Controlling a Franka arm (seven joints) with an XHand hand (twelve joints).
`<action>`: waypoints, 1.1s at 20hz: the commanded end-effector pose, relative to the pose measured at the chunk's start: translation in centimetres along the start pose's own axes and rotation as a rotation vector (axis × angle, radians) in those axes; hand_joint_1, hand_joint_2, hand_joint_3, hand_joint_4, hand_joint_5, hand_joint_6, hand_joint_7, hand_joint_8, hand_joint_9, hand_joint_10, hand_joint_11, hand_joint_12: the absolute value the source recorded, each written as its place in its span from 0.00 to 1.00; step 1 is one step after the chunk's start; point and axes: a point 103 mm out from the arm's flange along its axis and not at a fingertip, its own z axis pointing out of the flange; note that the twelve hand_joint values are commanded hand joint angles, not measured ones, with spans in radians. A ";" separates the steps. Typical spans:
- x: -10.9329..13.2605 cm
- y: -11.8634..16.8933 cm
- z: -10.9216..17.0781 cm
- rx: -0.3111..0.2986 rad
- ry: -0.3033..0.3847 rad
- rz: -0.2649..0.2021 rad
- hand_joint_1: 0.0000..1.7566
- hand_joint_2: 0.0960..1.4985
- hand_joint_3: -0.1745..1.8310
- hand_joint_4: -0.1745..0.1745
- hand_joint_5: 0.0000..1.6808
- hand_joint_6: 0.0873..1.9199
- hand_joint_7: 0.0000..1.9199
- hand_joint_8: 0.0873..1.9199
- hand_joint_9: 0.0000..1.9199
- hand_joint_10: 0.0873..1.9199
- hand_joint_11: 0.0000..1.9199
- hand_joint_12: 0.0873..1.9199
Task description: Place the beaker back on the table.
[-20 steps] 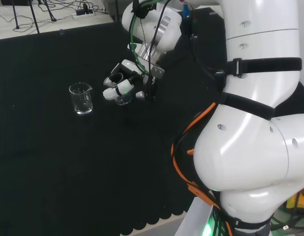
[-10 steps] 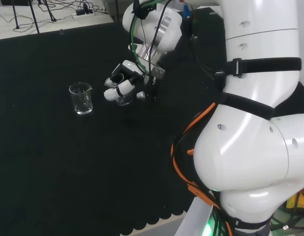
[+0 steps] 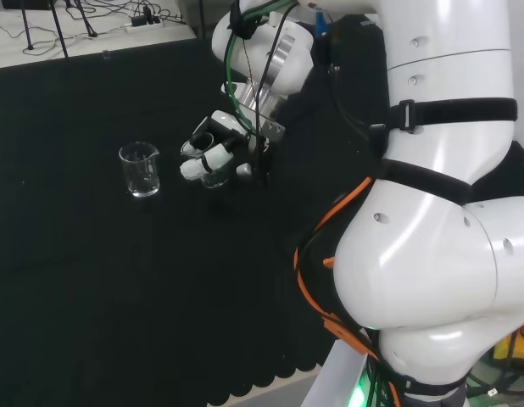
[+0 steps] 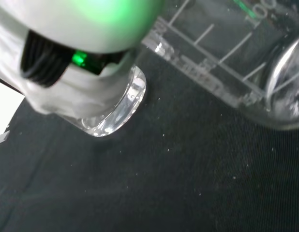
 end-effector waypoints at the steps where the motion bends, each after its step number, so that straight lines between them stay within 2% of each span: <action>1: -0.2 -0.5 0.0 0.006 0.025 -0.019 0.57 0.34 0.33 0.50 0.53 0.00 0.54 0.00 0.54 0.00 0.17 0.65; 4: -0.2 -0.7 -0.2 0.001 0.029 -0.017 0.54 0.32 0.33 0.46 0.39 0.00 0.46 0.00 0.46 0.00 0.08 0.67; 7: -0.2 -0.9 -0.4 -0.001 0.032 -0.014 0.52 0.32 0.32 0.45 0.31 0.00 0.42 0.00 0.41 0.00 0.02 0.69; 12: -0.1 -1.1 -1.0 -0.001 0.023 -0.009 0.49 0.32 0.30 0.44 0.27 0.00 0.38 0.00 0.38 0.00 0.00 0.67; 19: 0.9 -1.8 -2.5 -0.030 0.010 -0.010 0.44 0.34 0.23 0.44 0.22 0.00 0.27 0.00 0.30 0.00 0.00 0.58; 22: 1.5 -2.3 -3.4 -0.043 -0.001 -0.013 0.44 0.35 0.21 0.44 0.21 0.00 0.26 0.00 0.29 0.00 0.00 0.57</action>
